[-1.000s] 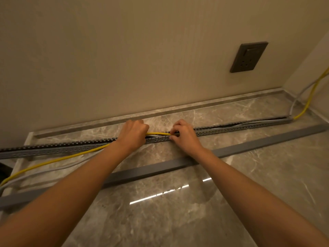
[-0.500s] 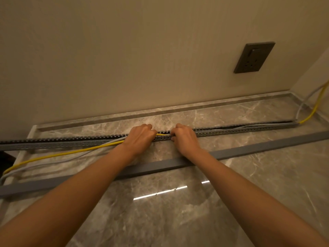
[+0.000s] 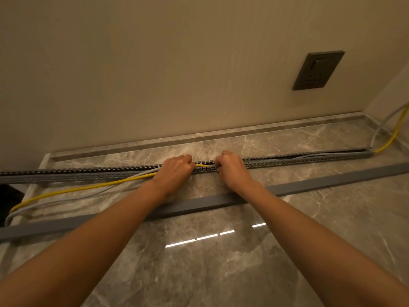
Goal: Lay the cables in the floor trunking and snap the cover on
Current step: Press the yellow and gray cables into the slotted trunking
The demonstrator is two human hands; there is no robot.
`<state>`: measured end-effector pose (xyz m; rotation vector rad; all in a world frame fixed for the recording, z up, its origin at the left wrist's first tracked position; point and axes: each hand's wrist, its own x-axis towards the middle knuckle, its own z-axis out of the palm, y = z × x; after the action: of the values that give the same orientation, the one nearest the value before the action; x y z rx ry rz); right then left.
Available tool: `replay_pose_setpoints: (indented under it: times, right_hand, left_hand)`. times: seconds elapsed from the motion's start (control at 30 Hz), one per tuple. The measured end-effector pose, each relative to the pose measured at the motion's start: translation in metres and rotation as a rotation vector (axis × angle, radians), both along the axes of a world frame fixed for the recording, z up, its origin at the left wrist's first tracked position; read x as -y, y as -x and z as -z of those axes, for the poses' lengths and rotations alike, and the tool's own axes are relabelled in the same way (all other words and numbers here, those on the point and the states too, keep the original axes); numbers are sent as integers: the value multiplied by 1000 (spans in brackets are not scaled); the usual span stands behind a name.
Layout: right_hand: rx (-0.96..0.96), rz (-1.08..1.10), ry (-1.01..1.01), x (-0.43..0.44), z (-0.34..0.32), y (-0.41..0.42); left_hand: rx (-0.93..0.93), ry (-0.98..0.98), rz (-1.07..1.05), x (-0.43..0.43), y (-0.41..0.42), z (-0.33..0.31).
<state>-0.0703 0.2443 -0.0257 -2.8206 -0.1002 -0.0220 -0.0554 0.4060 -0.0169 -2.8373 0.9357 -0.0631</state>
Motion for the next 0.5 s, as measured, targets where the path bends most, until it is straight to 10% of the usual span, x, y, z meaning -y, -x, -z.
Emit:
replay_pose_setpoints:
  times: [0.5]
  right_hand:
    - [-47, 30, 14, -4, -3, 4]
  left_hand:
    - [-34, 88, 4, -5, 5, 3]
